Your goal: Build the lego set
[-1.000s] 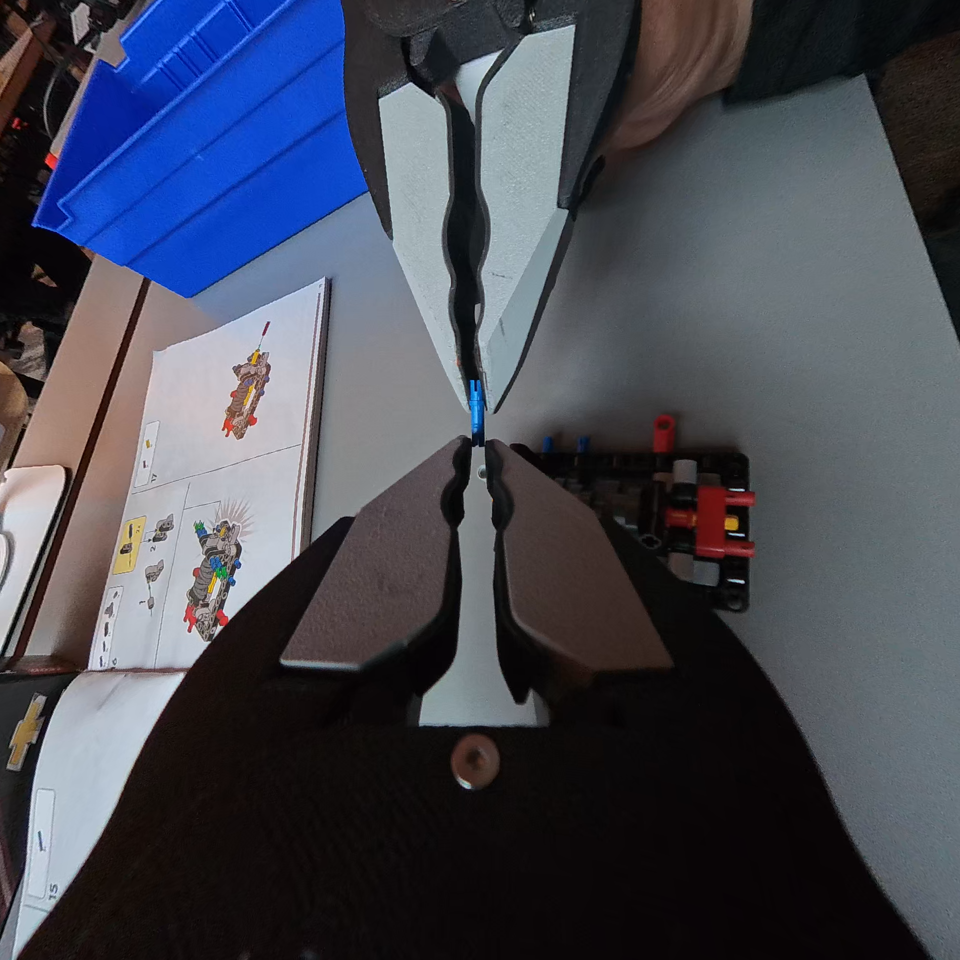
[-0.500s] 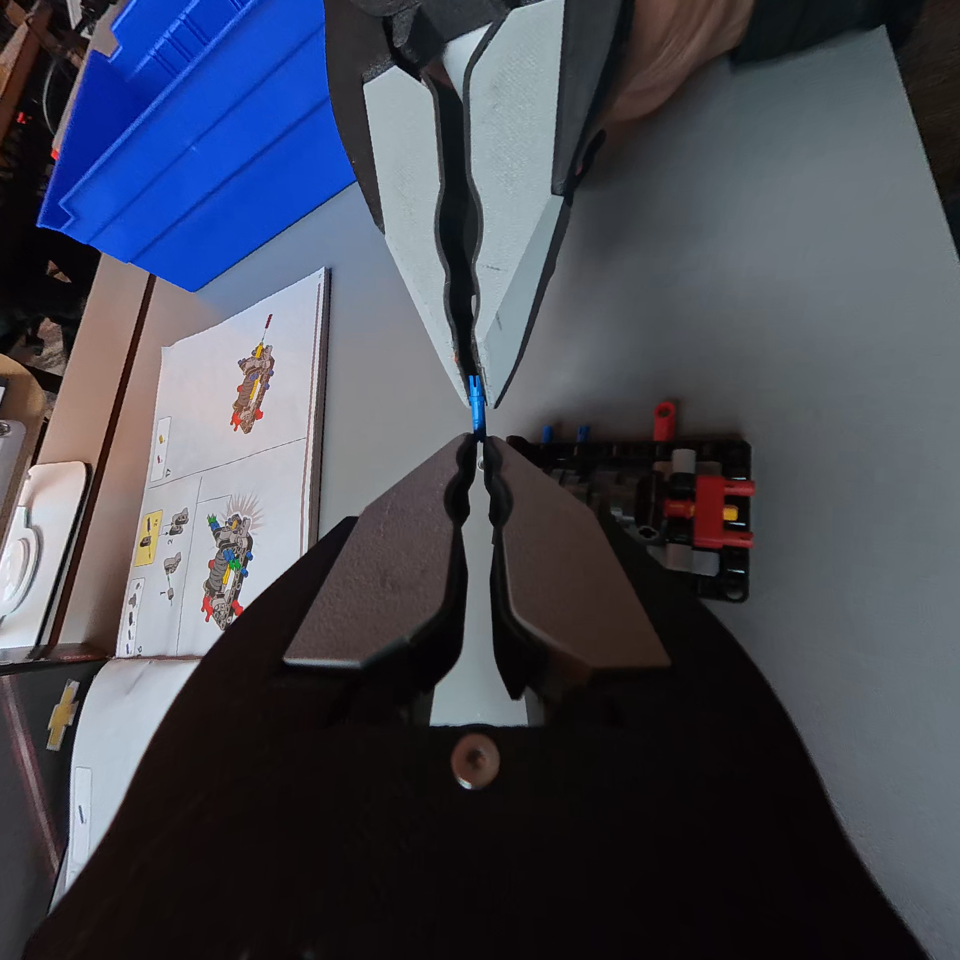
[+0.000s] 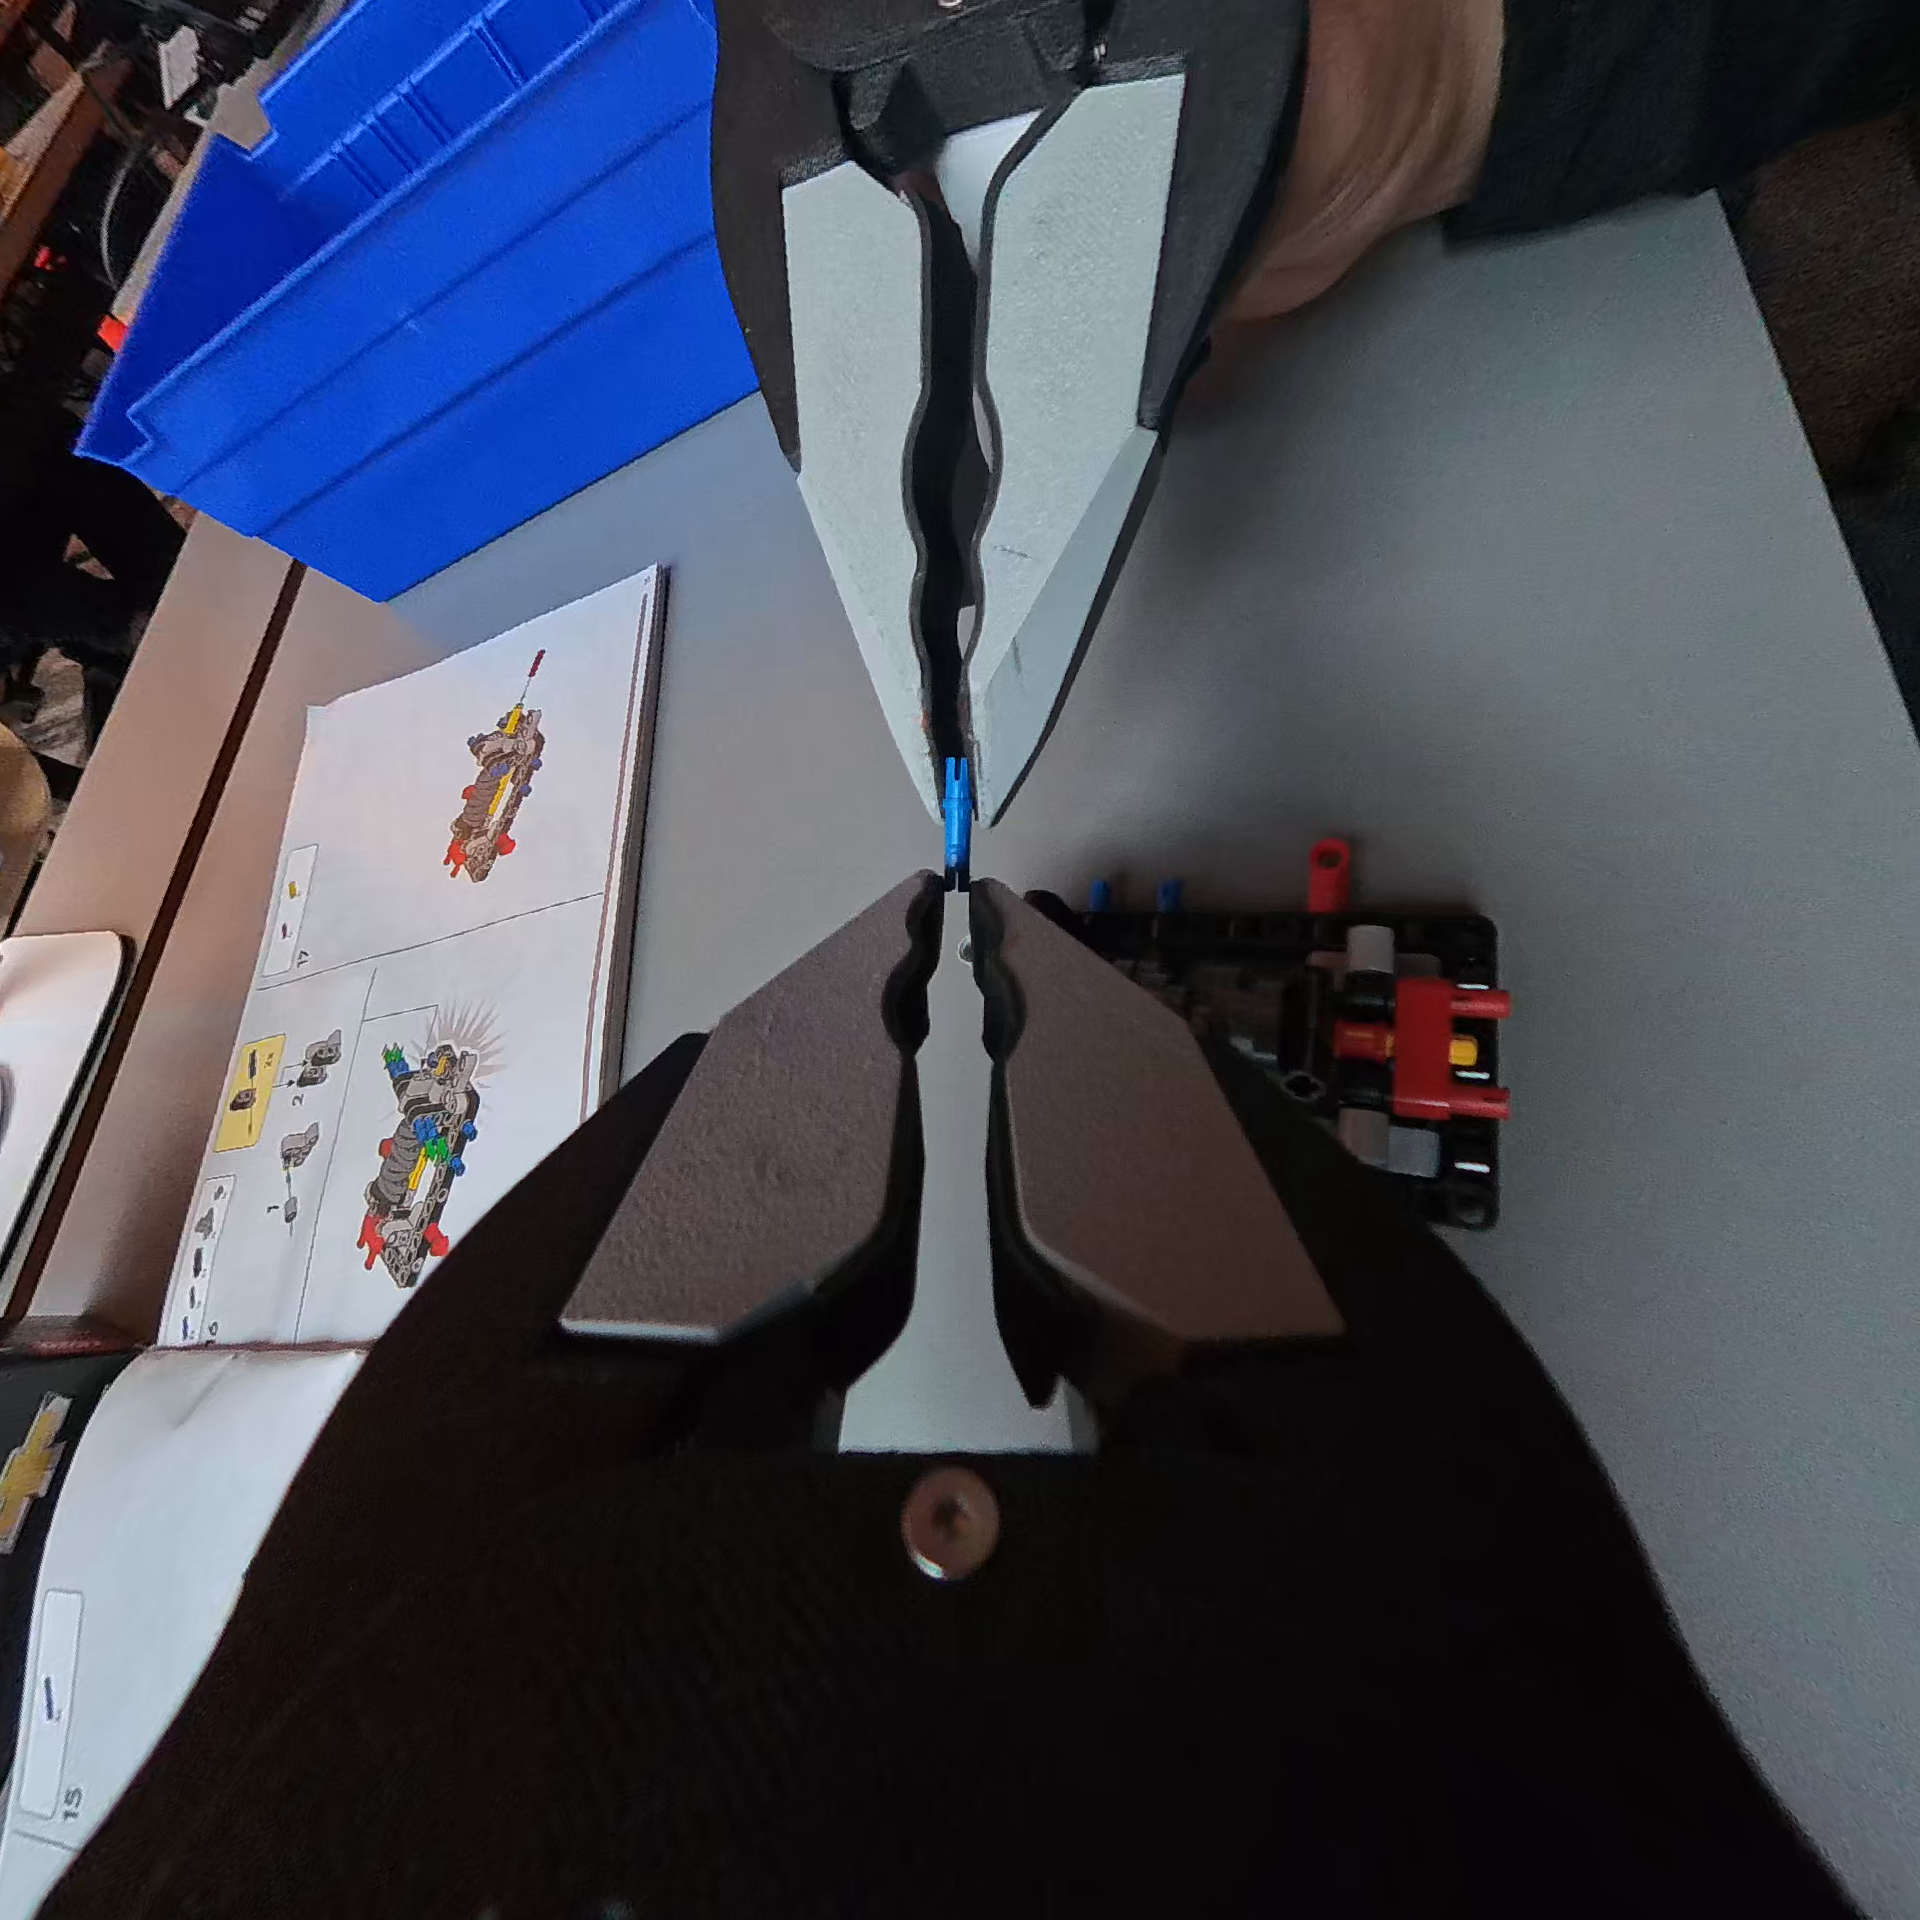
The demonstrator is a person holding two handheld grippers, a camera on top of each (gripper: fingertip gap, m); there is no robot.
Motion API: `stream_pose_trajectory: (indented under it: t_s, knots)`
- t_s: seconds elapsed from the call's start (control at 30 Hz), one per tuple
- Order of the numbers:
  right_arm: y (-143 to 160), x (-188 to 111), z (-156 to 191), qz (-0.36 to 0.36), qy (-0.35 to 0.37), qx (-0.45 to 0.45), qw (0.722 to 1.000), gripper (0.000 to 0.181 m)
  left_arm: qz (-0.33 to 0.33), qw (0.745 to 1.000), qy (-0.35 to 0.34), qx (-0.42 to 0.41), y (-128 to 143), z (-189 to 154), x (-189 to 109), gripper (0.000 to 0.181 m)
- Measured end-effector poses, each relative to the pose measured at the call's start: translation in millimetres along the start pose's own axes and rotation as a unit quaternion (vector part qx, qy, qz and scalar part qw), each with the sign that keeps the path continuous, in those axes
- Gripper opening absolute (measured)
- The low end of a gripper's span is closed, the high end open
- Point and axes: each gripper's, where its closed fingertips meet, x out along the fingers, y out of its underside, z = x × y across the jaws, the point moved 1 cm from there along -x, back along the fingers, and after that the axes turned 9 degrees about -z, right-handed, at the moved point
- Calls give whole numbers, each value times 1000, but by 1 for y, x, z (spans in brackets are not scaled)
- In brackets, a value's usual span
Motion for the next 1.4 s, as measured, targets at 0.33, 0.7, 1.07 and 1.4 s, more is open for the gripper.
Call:
stream_pose_trajectory:
  t_s: [0.33, 0.7, 1.07, 1.4]
  knots:
    - [-1, -3, -1, -7, 0, 1, 1000, 0, -21, 1000, 8, -19, -4, 1, -3, 0]
    - [-1, -2, 1, -4, -6, -1, 1000, 1, -34, 999, 13, -29, -7, 2, -5, 4]
    - [-2, -3, 1, -9, -7, 4, 1000, 0, -29, 999, 13, -21, -6, 0, -4, 2]
    - [-2, -2, 2, -6, -9, 4, 1000, 0, -24, 1000, 10, -4, -5, -1, -3, 2]
